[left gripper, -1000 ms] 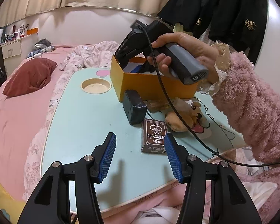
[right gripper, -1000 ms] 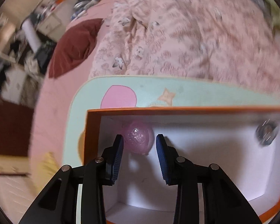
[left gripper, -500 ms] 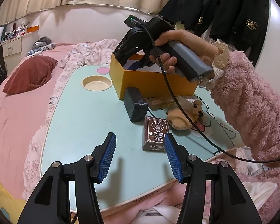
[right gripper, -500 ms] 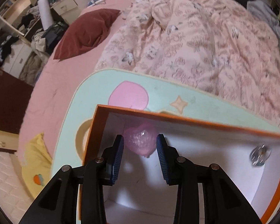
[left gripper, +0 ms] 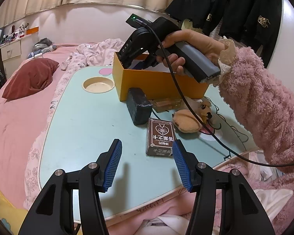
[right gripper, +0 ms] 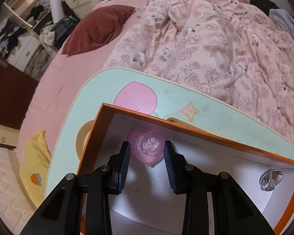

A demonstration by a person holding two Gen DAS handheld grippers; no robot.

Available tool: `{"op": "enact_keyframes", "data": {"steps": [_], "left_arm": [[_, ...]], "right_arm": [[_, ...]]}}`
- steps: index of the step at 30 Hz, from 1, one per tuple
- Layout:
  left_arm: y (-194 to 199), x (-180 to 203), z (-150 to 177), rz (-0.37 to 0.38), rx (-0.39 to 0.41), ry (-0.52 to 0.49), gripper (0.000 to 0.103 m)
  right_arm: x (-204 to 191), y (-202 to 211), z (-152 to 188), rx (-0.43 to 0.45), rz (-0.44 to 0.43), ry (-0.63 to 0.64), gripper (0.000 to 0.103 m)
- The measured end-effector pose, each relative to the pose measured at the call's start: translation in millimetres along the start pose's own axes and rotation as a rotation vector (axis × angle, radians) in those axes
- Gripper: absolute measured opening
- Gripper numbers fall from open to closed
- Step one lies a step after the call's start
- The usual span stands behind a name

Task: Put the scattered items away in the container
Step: 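Reach the right tool into the orange box and grasp the pink heart item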

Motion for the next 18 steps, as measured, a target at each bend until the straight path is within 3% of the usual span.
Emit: {"op": "enact_keyframes", "data": {"steps": [6, 18], "left_arm": [[2, -4, -1, 0.002, 0.003, 0.012, 0.055], [-6, 0, -1, -0.003, -0.026, 0.013, 0.055]], "right_arm": [[4, 16, 5, 0.043, -0.072, -0.034, 0.018], [-13, 3, -1, -0.002, -0.052, -0.001, 0.020]]}}
Point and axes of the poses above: each gripper's, at about its wrist camera, not at the fingertips, and y roughly against the way its jaws point, x to its right, z to its underside, the point moved 6 cm from there along -y, roughly the way its jaws point
